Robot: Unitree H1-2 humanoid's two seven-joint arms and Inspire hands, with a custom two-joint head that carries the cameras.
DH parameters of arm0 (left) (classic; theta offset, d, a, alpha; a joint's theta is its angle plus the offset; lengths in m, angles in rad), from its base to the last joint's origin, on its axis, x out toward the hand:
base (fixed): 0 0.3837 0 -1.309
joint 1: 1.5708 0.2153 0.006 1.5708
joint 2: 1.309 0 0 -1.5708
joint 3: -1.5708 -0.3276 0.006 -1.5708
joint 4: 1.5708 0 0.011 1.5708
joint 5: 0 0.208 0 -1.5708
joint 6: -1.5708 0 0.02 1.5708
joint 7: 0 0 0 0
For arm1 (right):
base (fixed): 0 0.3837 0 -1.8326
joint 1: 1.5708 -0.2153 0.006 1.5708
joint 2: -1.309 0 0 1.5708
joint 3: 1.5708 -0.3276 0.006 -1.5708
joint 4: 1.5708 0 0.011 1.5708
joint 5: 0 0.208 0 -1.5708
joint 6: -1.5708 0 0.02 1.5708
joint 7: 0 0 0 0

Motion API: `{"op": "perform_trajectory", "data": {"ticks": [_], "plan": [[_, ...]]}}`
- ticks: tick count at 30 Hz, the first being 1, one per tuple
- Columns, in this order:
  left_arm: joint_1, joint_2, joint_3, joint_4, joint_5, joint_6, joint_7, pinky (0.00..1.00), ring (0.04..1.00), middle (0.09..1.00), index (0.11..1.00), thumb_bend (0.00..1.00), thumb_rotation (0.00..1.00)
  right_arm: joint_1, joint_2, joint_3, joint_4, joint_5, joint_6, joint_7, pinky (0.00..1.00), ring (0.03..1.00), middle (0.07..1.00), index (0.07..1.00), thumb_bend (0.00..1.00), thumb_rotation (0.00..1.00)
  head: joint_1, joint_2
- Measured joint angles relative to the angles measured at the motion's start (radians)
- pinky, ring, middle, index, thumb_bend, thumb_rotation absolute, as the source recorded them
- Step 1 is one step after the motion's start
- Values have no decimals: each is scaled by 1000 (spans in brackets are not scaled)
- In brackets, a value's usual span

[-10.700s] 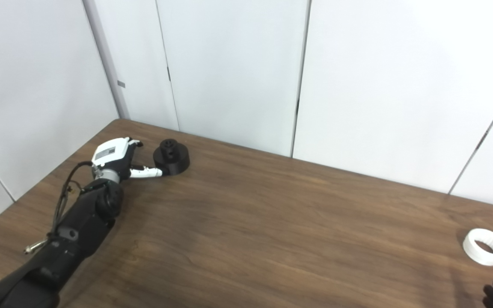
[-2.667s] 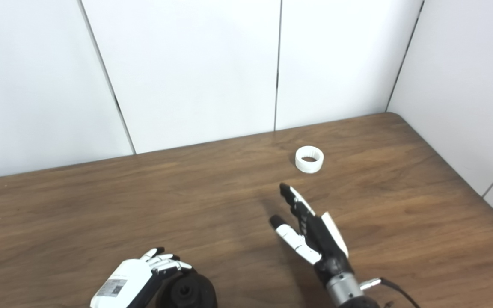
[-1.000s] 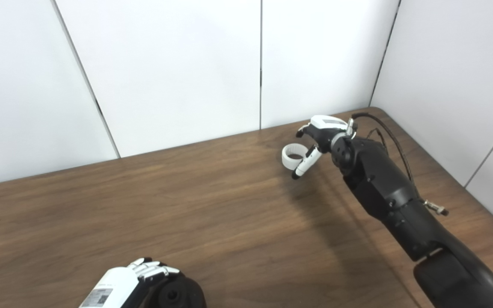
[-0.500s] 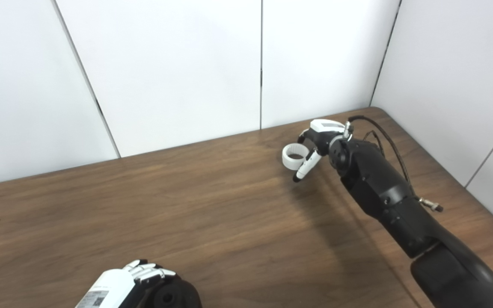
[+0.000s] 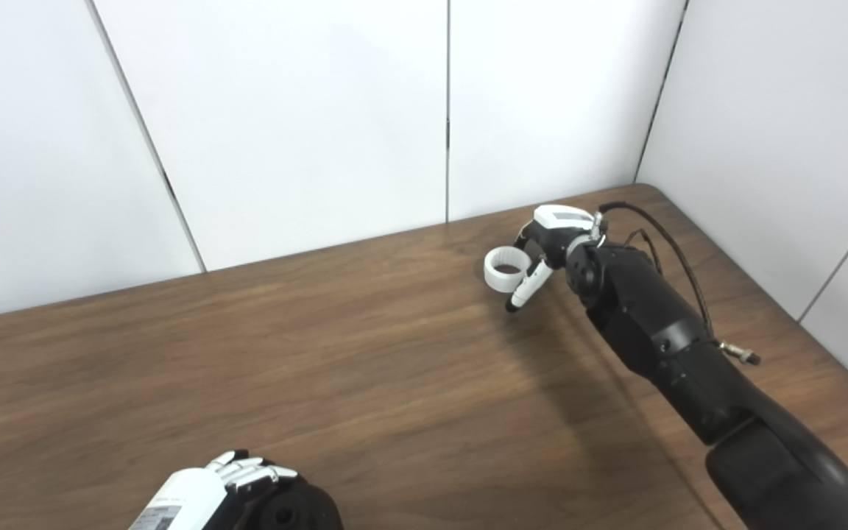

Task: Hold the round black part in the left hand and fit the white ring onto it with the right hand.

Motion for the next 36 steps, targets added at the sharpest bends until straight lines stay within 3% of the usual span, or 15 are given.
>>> {"op": "perform_trajectory", "data": {"ticks": [22,31,32,33,36], "plan": [[0,-4,0,-3,4,2,-7,912,843,762,482,524,49,-4,7,35,25,9,-5,-51,963,929,859,686,879,280,-2,2],[0,-4,0,-3,4,3,-8,915,844,762,482,524,48,-3,8,35,27,12,-22,-65,950,917,843,633,855,238,-5,6],[0,-4,0,-3,4,3,-8,914,845,762,482,523,48,-3,8,35,28,14,-24,-72,950,915,840,615,844,228,-5,6],[0,-4,0,-3,4,3,-8,912,843,760,482,524,48,-2,9,34,28,15,-27,-79,952,913,835,531,629,175,-2,6],[0,-4,-1,-3,4,3,-8,917,846,762,482,523,48,-2,9,32,28,24,-37,-94,951,903,815,492,538,148,-2,6]]}}
